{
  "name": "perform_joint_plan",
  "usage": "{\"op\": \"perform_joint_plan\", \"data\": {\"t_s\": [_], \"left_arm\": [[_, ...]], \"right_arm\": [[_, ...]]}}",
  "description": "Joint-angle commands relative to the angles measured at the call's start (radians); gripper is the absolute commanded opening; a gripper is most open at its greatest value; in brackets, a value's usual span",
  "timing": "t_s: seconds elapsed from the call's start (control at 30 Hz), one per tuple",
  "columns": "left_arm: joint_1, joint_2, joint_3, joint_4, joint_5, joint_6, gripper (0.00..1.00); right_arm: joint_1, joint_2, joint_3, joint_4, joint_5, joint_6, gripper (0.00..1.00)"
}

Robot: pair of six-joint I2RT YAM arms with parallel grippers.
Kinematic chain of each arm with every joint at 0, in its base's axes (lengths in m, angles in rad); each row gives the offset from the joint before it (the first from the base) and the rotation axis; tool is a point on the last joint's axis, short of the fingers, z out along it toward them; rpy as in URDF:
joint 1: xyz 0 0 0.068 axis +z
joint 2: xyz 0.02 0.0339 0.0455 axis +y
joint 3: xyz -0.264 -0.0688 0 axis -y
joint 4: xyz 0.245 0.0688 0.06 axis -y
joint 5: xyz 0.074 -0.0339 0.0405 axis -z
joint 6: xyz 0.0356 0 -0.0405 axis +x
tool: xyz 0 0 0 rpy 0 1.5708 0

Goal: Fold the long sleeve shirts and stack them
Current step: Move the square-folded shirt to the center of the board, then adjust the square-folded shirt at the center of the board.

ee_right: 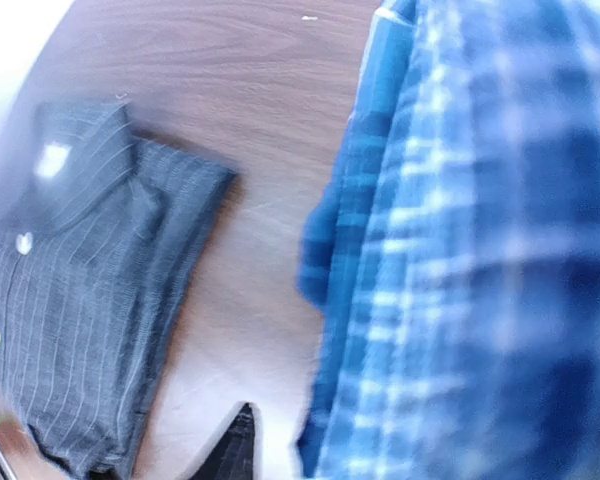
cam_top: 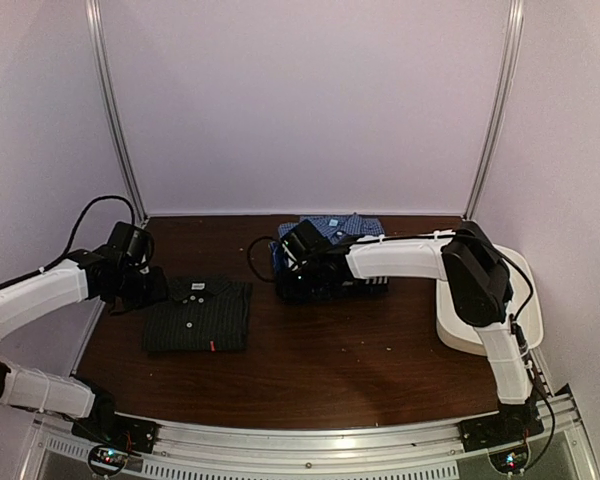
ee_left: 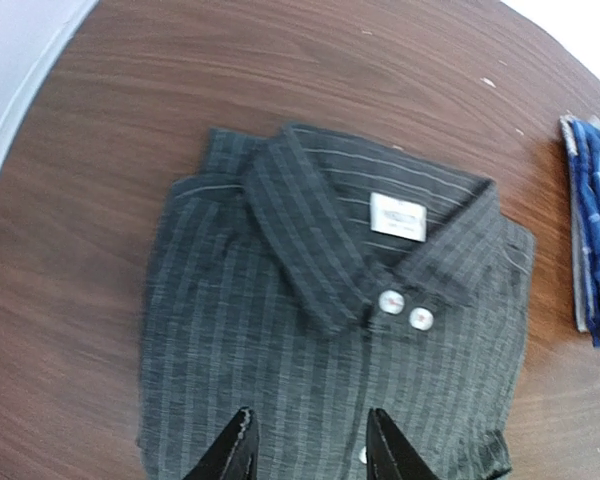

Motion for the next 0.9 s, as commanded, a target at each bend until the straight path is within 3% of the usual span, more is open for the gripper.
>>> {"op": "perform_joint_plan", "data": {"t_s": [0.0, 0.17, 0.4, 0.6, 0.87], "left_arm": [[0.107, -0.028, -0.034, 0.014, 0.047, -0.001, 0.38], [0.213, -0.030, -0.061, 0.033, 0.098, 0.016, 0.38], [0.333, 0.030, -0.108, 0.087, 0.243, 0.034, 0.43], [0.342, 0.106, -0.151, 0.178, 0.321, 0.028, 0.54], [0.342, 0.175, -0.186, 0.274, 0.343, 0.020, 0.57]], "right_arm": [[0.031, -0.083, -0.025, 0.087, -0.058, 0.037, 0.46], [0.067, -0.070, -0.024, 0.127, -0.079, 0.067, 0.60], [0.097, 0.016, 0.021, 0.167, -0.112, 0.112, 0.61], [0.100, 0.074, 0.040, 0.180, -0.113, 0.124, 0.65], [0.105, 0.156, 0.113, 0.154, -0.105, 0.119, 0.66]]}}
